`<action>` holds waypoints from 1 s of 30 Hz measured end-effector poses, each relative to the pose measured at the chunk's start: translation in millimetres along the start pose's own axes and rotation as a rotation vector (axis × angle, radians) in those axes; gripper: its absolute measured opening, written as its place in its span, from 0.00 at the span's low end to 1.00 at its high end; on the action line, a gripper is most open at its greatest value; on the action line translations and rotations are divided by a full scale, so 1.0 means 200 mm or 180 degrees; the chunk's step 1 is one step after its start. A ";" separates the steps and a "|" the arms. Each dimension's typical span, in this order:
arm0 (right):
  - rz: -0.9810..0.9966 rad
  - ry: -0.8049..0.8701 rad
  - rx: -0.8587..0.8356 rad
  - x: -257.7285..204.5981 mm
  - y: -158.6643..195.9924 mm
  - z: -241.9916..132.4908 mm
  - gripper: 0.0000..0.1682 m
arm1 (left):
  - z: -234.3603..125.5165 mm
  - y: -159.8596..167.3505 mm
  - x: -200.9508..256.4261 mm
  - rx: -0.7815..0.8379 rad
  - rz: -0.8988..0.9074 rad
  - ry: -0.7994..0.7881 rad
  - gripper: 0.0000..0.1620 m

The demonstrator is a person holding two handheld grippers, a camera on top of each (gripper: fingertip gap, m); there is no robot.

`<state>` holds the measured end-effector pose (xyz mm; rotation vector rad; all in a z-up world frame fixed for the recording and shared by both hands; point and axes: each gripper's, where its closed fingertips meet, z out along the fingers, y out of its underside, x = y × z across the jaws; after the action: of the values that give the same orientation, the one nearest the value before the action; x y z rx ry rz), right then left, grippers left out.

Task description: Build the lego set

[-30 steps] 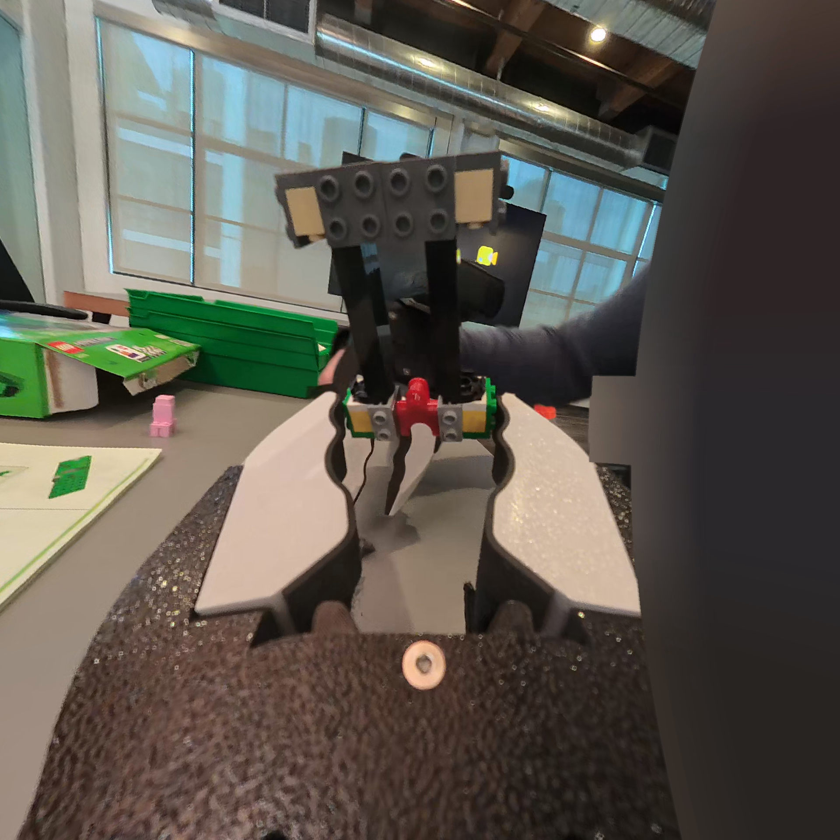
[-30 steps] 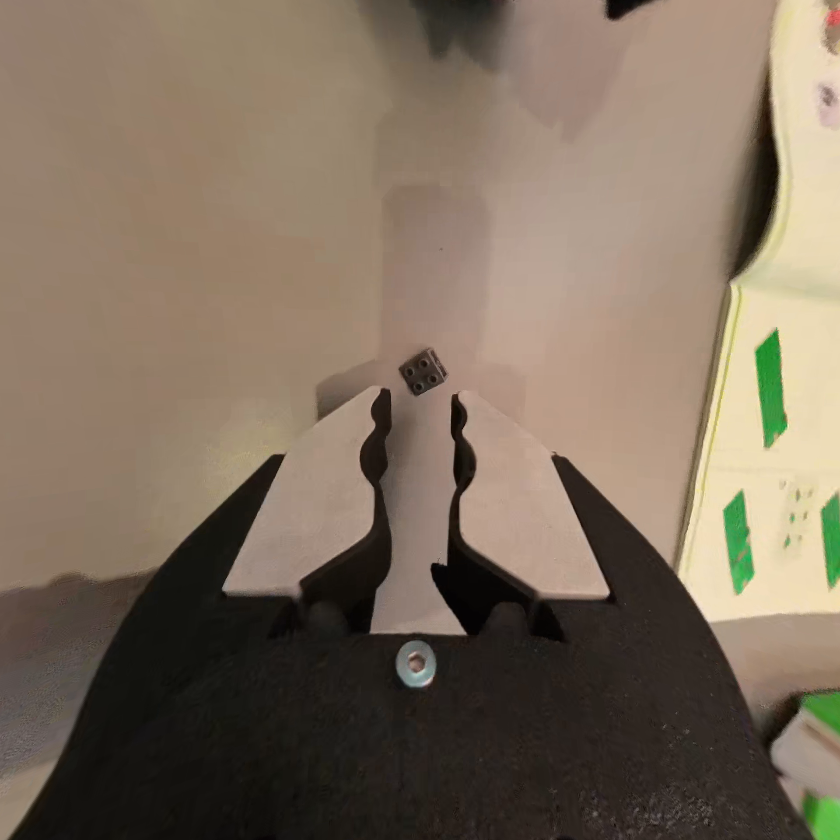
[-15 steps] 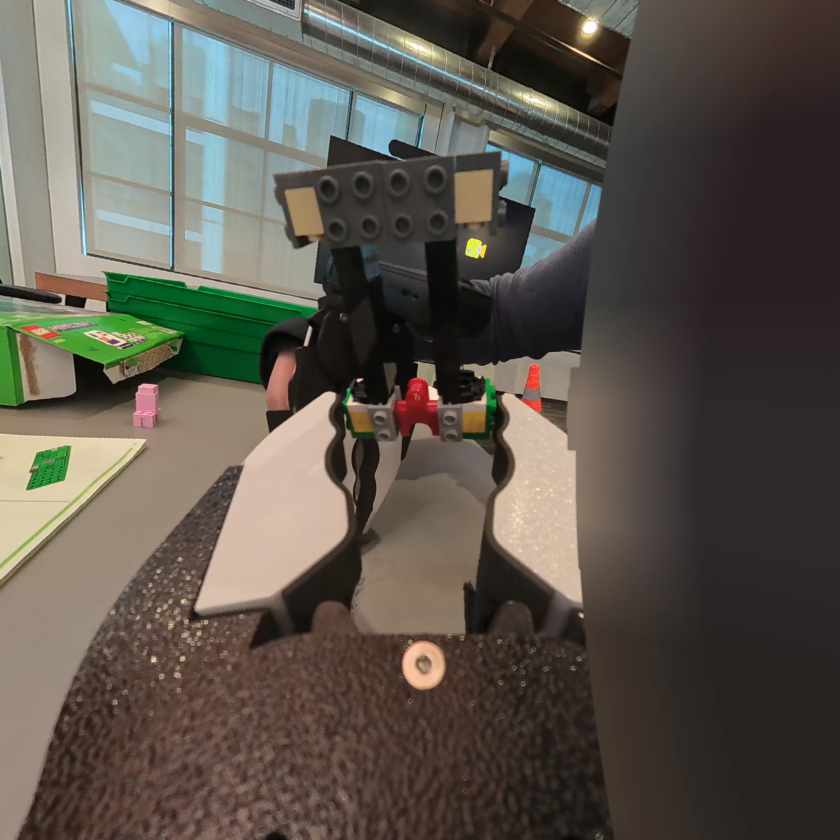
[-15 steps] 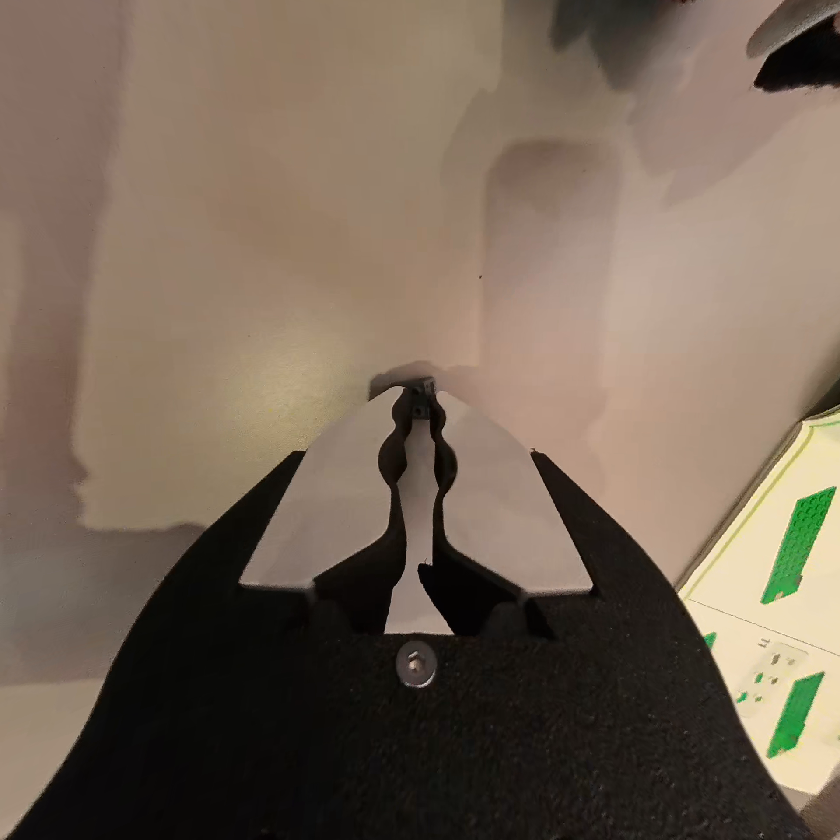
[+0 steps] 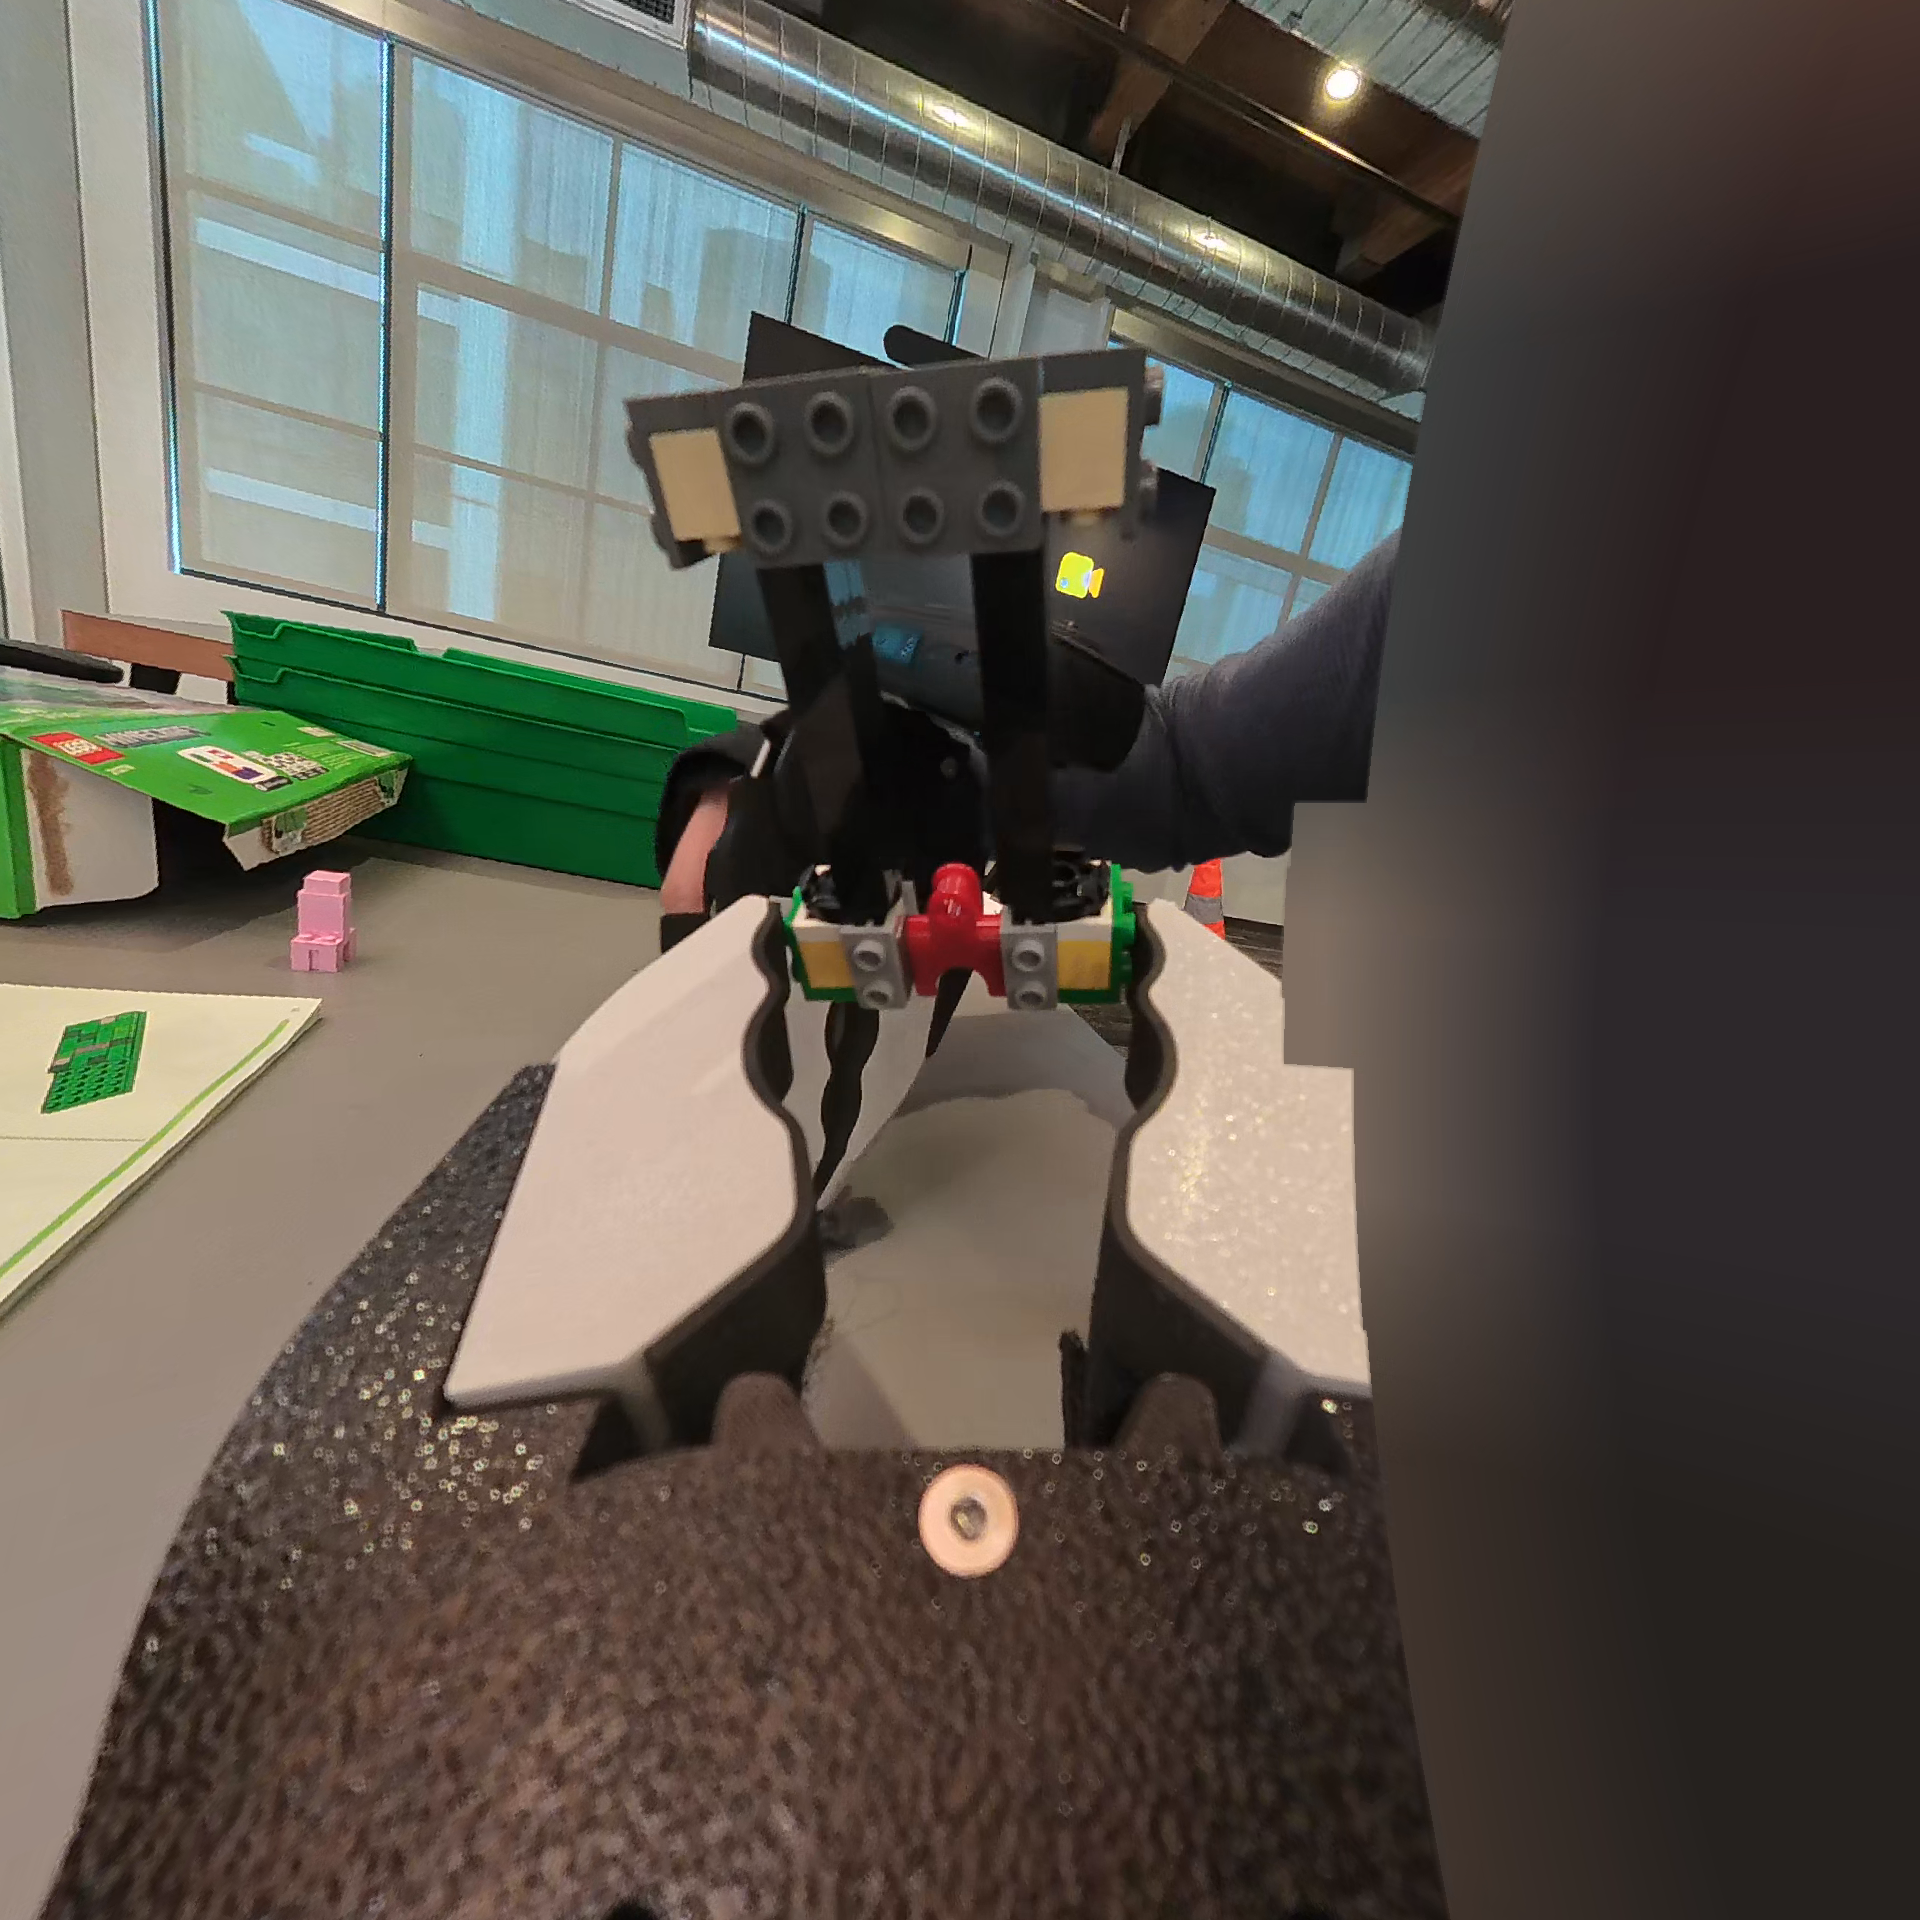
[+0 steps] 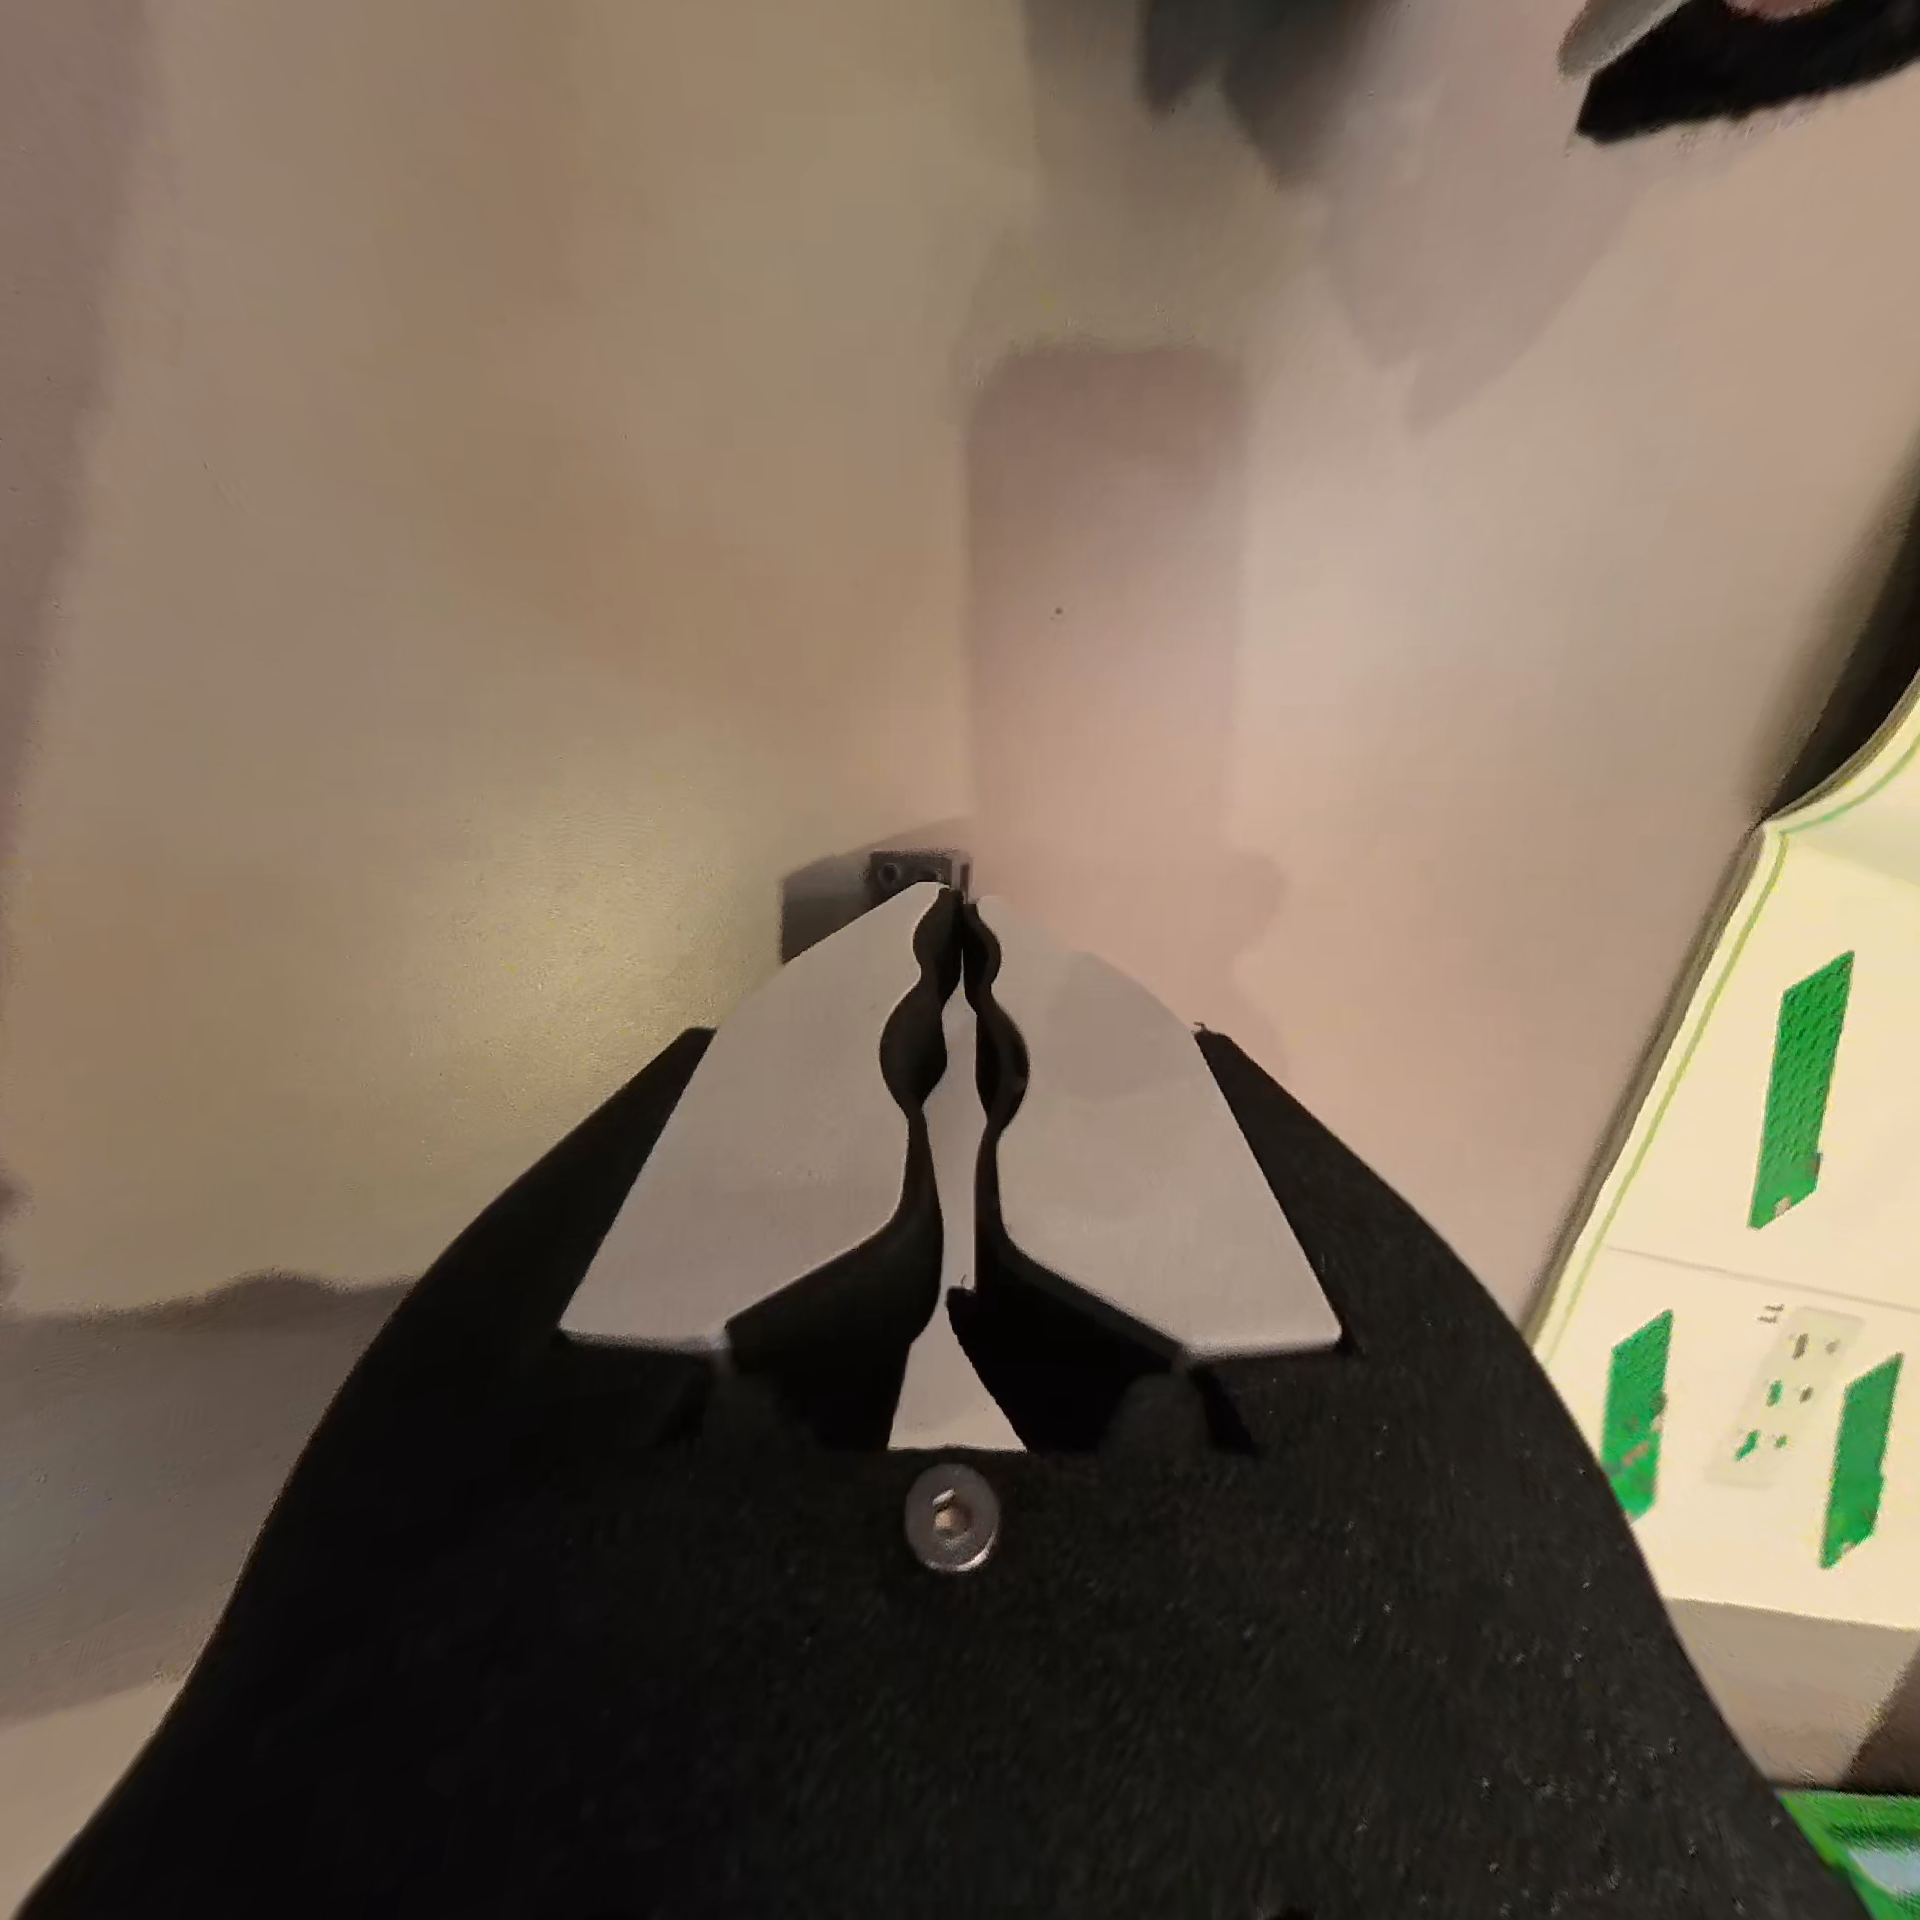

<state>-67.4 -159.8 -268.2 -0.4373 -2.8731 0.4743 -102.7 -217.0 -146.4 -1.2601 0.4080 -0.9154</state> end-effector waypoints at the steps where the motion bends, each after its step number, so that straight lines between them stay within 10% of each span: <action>1: 0.0043 0.0020 0.0023 0.00 0.00 0.00 0.00 | 0.00 0.00 0.00 0.0001 -0.0001 0.0001 0.38; 11: 0.0567 -0.0057 0.0199 -0.03 -0.02 -0.01 0.11 | 0.00 0.00 0.00 -0.0020 -0.0010 0.0017 0.38; 30: 0.0473 0.0155 0.0088 -0.03 0.00 0.01 0.03 | 0.01 0.01 0.01 -0.0049 -0.0063 0.0075 0.38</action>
<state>-62.0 -162.4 -271.9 -0.6515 -2.7961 0.5192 -98.4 -217.0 -147.6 -1.2703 0.4226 -0.9462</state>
